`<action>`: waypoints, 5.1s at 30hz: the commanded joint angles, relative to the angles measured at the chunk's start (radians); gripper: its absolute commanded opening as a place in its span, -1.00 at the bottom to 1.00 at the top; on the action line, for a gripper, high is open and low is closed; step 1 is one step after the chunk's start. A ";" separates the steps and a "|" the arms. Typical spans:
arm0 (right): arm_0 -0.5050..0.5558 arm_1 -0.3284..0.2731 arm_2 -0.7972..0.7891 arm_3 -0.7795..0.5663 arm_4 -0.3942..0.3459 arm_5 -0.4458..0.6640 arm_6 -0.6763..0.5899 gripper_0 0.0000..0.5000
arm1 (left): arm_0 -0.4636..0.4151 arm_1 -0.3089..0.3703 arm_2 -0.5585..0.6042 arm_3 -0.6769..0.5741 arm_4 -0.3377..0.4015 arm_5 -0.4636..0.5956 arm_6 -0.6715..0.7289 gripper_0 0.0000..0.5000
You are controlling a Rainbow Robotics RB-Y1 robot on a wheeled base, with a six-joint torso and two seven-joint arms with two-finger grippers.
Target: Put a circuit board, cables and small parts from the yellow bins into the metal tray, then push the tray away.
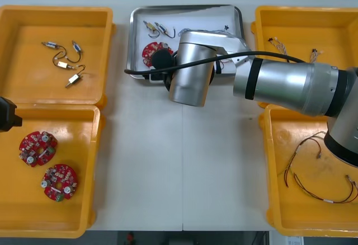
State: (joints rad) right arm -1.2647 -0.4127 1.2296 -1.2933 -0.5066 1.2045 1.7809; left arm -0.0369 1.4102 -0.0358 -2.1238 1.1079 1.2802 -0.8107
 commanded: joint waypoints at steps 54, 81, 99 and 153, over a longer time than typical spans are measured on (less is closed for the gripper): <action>-0.107 0.022 -0.177 0.051 -0.078 -0.023 0.051 1.00 | 0.002 0.012 0.034 -0.018 -0.010 -0.008 -0.010 1.00; 0.258 -0.356 -0.670 -0.577 -0.320 0.517 -0.486 1.00 | 0.002 0.012 0.034 -0.018 -0.010 -0.008 -0.010 1.00; 0.585 -0.609 -1.073 -0.736 -0.540 0.619 -0.736 1.00 | 0.002 0.012 0.034 -0.018 -0.010 -0.008 -0.010 1.00; 1.018 -0.595 -1.443 -0.739 -0.549 0.623 -0.716 1.00 | 0.002 0.012 0.034 -0.018 -0.010 -0.008 -0.010 1.00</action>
State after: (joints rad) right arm -0.2560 -1.0078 -0.1821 -2.0069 -1.0635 1.8325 1.0540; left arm -0.0369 1.4101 -0.0350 -2.1267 1.1074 1.2797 -0.8107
